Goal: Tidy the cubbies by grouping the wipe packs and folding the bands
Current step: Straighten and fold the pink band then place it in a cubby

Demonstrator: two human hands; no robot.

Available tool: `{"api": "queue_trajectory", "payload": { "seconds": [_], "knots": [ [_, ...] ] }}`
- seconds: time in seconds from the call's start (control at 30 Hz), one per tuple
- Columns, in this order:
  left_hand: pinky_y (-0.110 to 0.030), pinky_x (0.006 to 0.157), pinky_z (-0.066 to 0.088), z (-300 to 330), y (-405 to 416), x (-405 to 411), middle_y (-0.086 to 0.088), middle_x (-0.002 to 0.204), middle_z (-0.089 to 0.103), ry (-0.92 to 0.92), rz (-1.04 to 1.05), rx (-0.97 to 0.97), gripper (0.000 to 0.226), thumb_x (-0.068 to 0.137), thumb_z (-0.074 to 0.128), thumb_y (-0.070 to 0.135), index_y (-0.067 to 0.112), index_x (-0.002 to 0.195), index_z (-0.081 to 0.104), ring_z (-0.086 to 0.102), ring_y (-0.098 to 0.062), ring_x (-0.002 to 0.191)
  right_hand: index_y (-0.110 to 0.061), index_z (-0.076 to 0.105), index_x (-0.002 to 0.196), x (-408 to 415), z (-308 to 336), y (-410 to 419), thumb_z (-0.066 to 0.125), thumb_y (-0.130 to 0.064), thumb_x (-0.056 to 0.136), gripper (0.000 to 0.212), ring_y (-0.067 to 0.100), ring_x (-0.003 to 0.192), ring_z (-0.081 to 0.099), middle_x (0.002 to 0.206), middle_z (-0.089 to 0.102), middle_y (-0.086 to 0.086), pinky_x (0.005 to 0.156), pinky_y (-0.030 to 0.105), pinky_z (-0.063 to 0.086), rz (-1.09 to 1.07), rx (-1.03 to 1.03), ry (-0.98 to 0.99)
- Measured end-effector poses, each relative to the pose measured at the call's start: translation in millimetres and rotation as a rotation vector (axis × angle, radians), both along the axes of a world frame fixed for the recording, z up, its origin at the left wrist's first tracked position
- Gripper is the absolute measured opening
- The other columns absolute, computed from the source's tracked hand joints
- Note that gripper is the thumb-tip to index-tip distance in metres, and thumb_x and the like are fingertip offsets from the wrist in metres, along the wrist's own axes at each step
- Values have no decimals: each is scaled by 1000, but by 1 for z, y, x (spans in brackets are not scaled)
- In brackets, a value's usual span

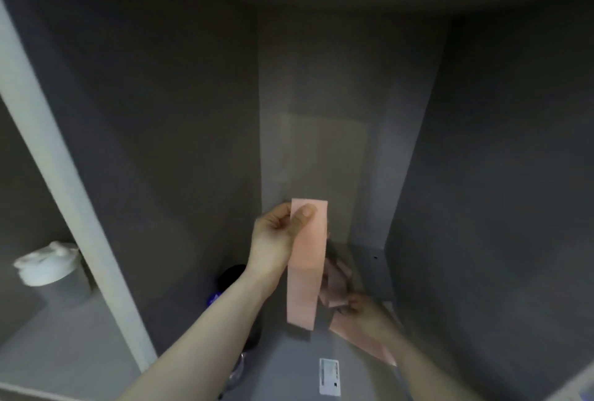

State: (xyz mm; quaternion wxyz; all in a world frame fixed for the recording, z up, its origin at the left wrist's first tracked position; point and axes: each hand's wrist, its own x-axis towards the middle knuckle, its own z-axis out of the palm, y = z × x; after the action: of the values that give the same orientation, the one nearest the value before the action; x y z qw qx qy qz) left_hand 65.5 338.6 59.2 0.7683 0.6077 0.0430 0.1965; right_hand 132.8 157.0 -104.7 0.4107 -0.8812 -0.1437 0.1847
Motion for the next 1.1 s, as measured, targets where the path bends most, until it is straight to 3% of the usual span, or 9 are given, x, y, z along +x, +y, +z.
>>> {"api": "queue_trajectory", "payload": {
  "seconds": [0.13, 0.23, 0.33, 0.43, 0.5, 0.6, 0.8, 0.9, 1.1],
  "knots": [
    [-36, 63, 59, -9, 20, 11, -26, 87, 72, -10, 13, 13, 15, 86, 63, 13, 1, 91, 71, 70, -36, 73, -27, 55, 110, 27, -18, 34, 64, -29, 85, 27, 12, 101, 54, 112, 57, -8, 82, 1, 38, -88, 63, -50],
    [-25, 54, 54, -10, 33, 14, -20, 79, 73, 9, 44, -5, 16, 85, 64, 13, 0, 91, 70, 71, -26, 64, -21, 59, 104, 73, -52, 59, 64, -70, 67, 61, 19, 97, 57, 107, 61, 5, 92, 33, 47, -216, 203, -145],
    [-24, 54, 54, -12, 40, 11, -21, 78, 73, 29, 63, 4, 18, 85, 65, 15, -1, 92, 71, 70, -26, 64, -24, 61, 94, 107, -112, 67, 74, -55, 68, 42, 12, 92, 54, 101, 60, 13, 94, 41, 44, -317, 205, -172],
    [-28, 61, 53, -15, 42, 4, -21, 81, 73, 38, 82, 15, 15, 84, 66, 16, 2, 89, 72, 68, -29, 71, -22, 49, 65, 32, -11, 63, 76, -38, 70, 32, -13, 67, 41, 74, 48, -3, 83, 13, 36, -370, 364, -155],
    [-26, 59, 53, -15, 43, 0, -15, 74, 74, 46, 88, 19, 13, 84, 66, 15, 4, 87, 72, 68, -26, 66, -26, 50, 71, 12, 18, 46, 79, -32, 70, 30, -6, 61, 42, 70, 40, -13, 85, 16, 40, -355, 364, -73],
    [-26, 57, 55, -16, 42, -6, -9, 68, 74, 72, 101, 4, 11, 83, 67, 16, 6, 85, 71, 69, -22, 61, -16, 63, 67, 4, 28, 12, 84, -32, 60, 28, 2, 65, 68, 61, 64, -2, 73, 23, 56, -343, 369, 138],
    [-40, 71, 55, -14, 26, -14, -16, 81, 75, 131, 100, 16, 13, 82, 70, 18, 6, 83, 73, 68, -31, 77, -5, 73, 81, 1, 80, -8, 77, 3, 68, 16, 7, 57, 66, 73, 76, 5, 60, 18, 54, -354, 433, 121],
    [-21, 54, 53, -4, 12, -20, 2, 62, 73, 130, 71, 29, 7, 84, 67, 14, 10, 79, 71, 66, -12, 57, 2, 72, 91, -11, 116, -7, 78, 0, 68, 24, 3, 51, 62, 79, 74, 8, 52, 13, 51, -363, 491, 54],
    [-25, 63, 55, 11, -9, -25, -3, 75, 72, 117, 86, 50, 5, 84, 68, 12, 13, 80, 70, 67, -17, 68, -12, 68, 100, -44, 164, 7, 62, -21, 89, 16, 20, 76, 67, 84, 71, 8, 69, 27, 52, -287, 658, 44]
  ]
}}
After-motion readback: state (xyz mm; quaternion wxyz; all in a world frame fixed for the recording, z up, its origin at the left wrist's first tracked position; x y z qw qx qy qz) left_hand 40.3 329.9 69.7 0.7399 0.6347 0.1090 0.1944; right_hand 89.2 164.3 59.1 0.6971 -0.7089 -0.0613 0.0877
